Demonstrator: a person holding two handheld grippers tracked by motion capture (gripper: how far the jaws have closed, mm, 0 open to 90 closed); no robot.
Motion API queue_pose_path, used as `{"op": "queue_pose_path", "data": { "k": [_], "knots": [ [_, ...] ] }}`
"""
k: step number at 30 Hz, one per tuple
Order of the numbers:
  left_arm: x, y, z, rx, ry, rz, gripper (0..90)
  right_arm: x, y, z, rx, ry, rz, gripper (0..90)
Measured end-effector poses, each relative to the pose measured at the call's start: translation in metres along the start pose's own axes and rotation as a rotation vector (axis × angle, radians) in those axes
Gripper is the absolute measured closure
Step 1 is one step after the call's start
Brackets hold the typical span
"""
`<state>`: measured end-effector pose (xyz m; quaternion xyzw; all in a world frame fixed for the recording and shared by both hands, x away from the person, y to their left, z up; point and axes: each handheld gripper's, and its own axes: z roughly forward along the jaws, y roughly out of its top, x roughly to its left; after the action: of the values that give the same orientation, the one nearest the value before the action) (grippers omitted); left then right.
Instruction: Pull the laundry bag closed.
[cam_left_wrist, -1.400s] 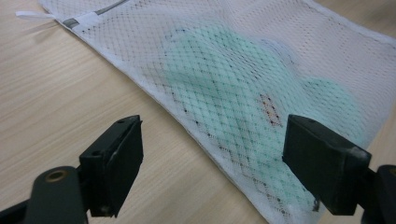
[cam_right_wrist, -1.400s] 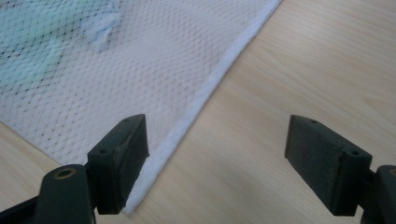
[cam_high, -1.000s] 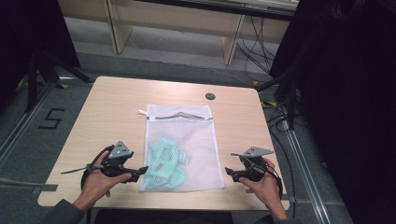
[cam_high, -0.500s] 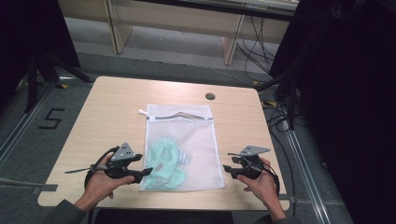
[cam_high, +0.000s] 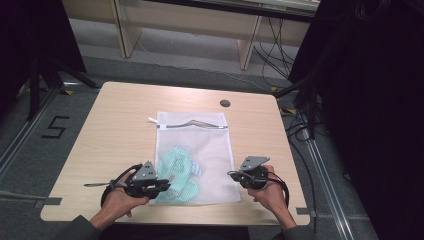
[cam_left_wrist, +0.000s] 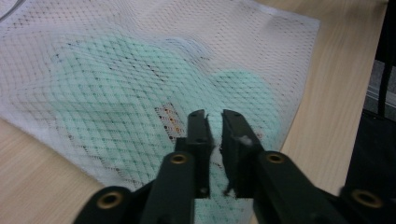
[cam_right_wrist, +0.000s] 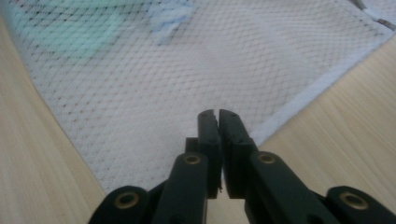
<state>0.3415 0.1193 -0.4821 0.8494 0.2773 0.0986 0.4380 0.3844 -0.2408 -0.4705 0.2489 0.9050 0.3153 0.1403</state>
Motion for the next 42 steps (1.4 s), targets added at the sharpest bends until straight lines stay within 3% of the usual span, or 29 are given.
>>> {"op": "queue_pose_path", "data": {
  "k": [1,2,4,8,9,10,12,13,16,17,18,19,20,21,22,23,24,26,27,28,30,36,37,38,39,40,42],
  "knots": [
    [-0.002,0.000,0.001,0.008,-0.002,-0.027,87.4,0.002,0.001,0.002,0.012,0.009,-0.003,90.0],
    [-0.001,0.000,0.002,0.011,0.010,0.018,88.4,0.003,0.002,0.004,0.023,0.025,0.005,90.0],
    [-0.002,0.000,0.003,0.017,0.012,0.015,88.8,0.006,0.003,0.005,0.043,0.030,0.029,90.0],
    [-0.001,0.001,0.007,0.017,0.017,0.028,89.5,0.005,0.007,0.012,0.051,0.034,-0.012,90.0],
    [-0.001,0.000,0.009,0.027,0.015,0.006,89.7,0.006,0.007,0.015,0.076,0.048,-0.011,90.0],
    [0.000,0.001,0.010,0.031,0.010,0.036,89.7,0.006,0.007,0.018,0.071,0.042,-0.030,90.0],
    [-0.001,0.000,0.011,0.045,0.006,0.021,89.8,0.005,0.008,0.021,0.079,0.050,-0.061,90.0],
    [0.000,0.000,0.012,0.055,0.003,0.051,89.8,0.005,0.008,0.021,0.079,0.050,-0.061,90.0],
    [-0.001,-0.001,0.014,0.041,0.001,0.005,89.8,0.008,0.007,0.023,0.105,0.053,-0.050,90.0],
    [0.002,-0.001,0.013,0.051,0.001,0.035,89.8,0.008,0.007,0.023,0.105,0.053,-0.050,90.0],
    [0.003,-0.002,0.015,0.063,0.005,0.016,89.8,0.007,0.006,0.025,0.108,0.054,-0.061,90.0],
    [0.004,-0.003,0.015,0.075,0.006,0.027,89.8,0.009,0.006,0.025,0.117,0.062,-0.055,90.0],
    [0.006,-0.003,0.016,0.083,0.011,0.039,89.8,0.008,0.006,0.027,0.118,0.063,-0.080,90.0],
    [0.006,-0.003,0.018,0.092,0.013,0.017,89.8,0.009,0.005,0.028,0.129,0.071,-0.087,90.0],
    [0.008,-0.003,0.018,0.094,0.010,0.030,89.8,0.009,0.004,0.028,0.146,0.075,-0.095,90.0],
    [0.009,-0.003,0.020,0.099,0.012,0.012,89.8,0.012,0.003,0.029,0.151,0.079,-0.071,90.0],
    [0.009,-0.003,0.020,0.099,0.012,0.012,89.8,0.011,0.004,0.029,0.153,0.086,-0.096,90.0],
    [0.012,-0.004,0.022,0.110,0.021,0.013,89.8,0.013,0.004,0.028,0.158,0.082,-0.074,90.0],
    [0.013,-0.003,0.025,0.118,0.045,0.015,89.8,0.009,0.005,0.029,0.148,0.089,-0.147,90.0],
    [0.014,-0.003,0.027,0.119,0.046,0.020,89.8,0.012,0.004,0.028,0.157,0.083,-0.110,90.0],
    [0.018,-0.002,0.030,0.120,0.061,0.022,89.8,0.015,0.005,0.027,0.185,0.092,-0.091,90.0],
    [0.030,-0.002,0.031,0.134,0.084,0.017,89.8,0.021,0.008,0.028,0.192,0.108,-0.135,90.0],
    [0.035,-0.001,0.031,0.142,0.094,0.027,89.8,0.023,0.011,0.030,0.174,0.124,-0.193,90.0],
    [0.035,-0.001,0.031,0.142,0.094,0.027,89.8,0.027,0.012,0.030,0.190,0.128,-0.166,90.0],
    [0.036,0.001,0.032,0.156,0.139,0.095,89.8,0.030,0.013,0.030,0.195,0.125,-0.159,90.0],
    [0.037,0.001,0.034,0.164,0.142,0.088,89.8,0.030,0.014,0.032,0.189,0.140,-0.180,90.0],
    [0.039,0.002,0.034,0.162,0.147,0.083,89.8,0.035,0.016,0.032,0.200,0.134,-0.166,90.0]
  ]
}}
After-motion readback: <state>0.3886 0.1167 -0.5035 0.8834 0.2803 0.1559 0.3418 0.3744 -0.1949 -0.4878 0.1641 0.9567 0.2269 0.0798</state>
